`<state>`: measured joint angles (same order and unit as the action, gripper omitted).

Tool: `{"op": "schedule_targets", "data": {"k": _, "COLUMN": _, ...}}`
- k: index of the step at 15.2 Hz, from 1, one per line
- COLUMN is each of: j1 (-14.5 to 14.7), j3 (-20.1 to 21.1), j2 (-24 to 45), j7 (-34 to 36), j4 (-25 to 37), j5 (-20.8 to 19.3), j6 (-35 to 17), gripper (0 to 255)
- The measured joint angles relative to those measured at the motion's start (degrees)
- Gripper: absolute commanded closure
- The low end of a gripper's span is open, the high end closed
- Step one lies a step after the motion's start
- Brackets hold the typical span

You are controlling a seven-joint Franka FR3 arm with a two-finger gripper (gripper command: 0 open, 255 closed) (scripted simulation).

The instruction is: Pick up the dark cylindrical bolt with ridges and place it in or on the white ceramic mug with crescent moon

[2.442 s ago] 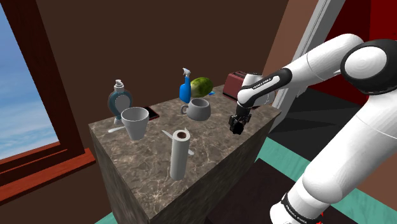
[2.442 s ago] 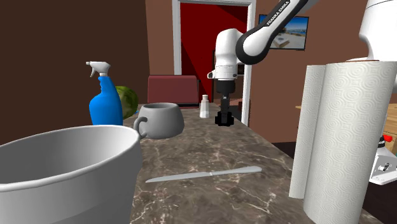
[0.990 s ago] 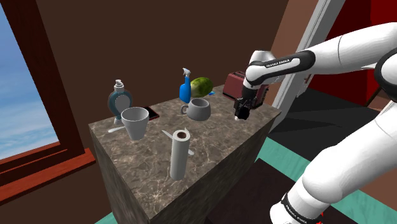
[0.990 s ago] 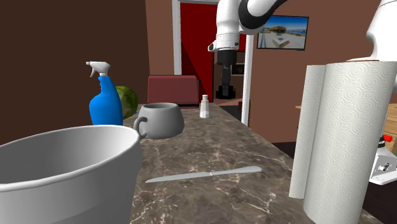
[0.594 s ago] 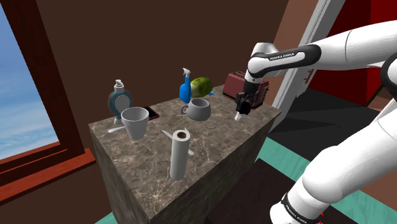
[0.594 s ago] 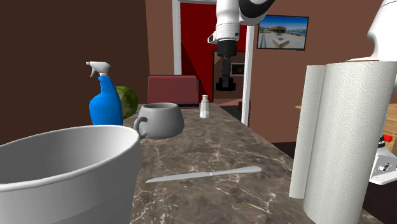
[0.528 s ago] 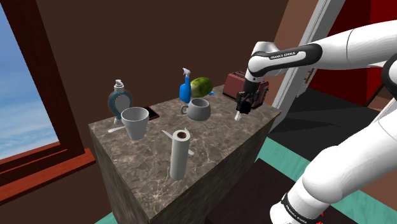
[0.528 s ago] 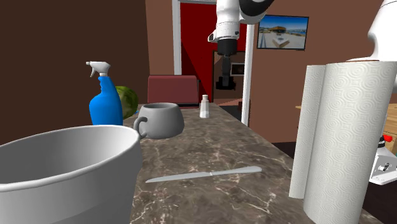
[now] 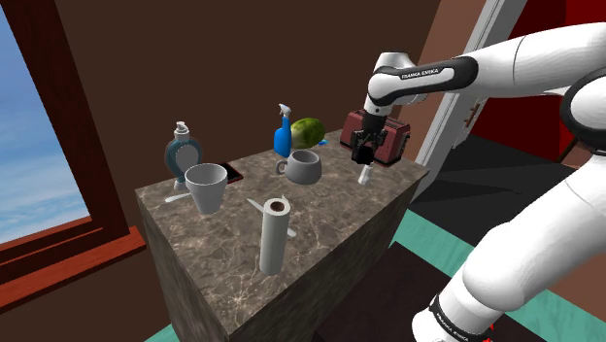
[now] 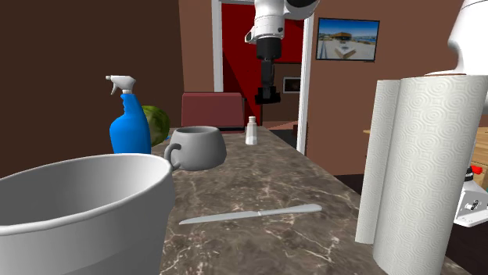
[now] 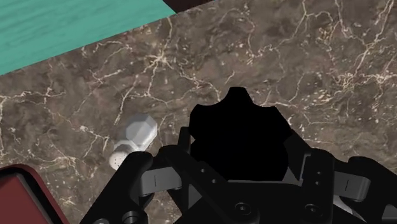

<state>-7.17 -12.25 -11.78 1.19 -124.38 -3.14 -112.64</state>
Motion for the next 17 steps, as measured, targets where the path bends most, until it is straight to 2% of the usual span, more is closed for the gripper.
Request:
{"op": "schedule_targets", "data": {"k": 8, "j1": 2.80, "j3": 2.55, "j2": 15.17, "j7": 3.83, "j4": 16.89, "j5": 3.30, "j6": 2.10, "gripper": 255}}
{"op": "schedule_targets", "data": {"k": 13, "j1": 4.15, "j3": 3.96, "j2": 25.17, "j7": 6.37, "j4": 30.16, "j5": 4.74, "j6": 5.48, "gripper": 255}}
{"op": "schedule_targets", "data": {"k": 17, "j1": 4.83, "j3": 4.89, "j2": 34.66, "j7": 8.23, "j4": 43.92, "j5": 5.67, "j6": 9.82, "gripper": 255}}
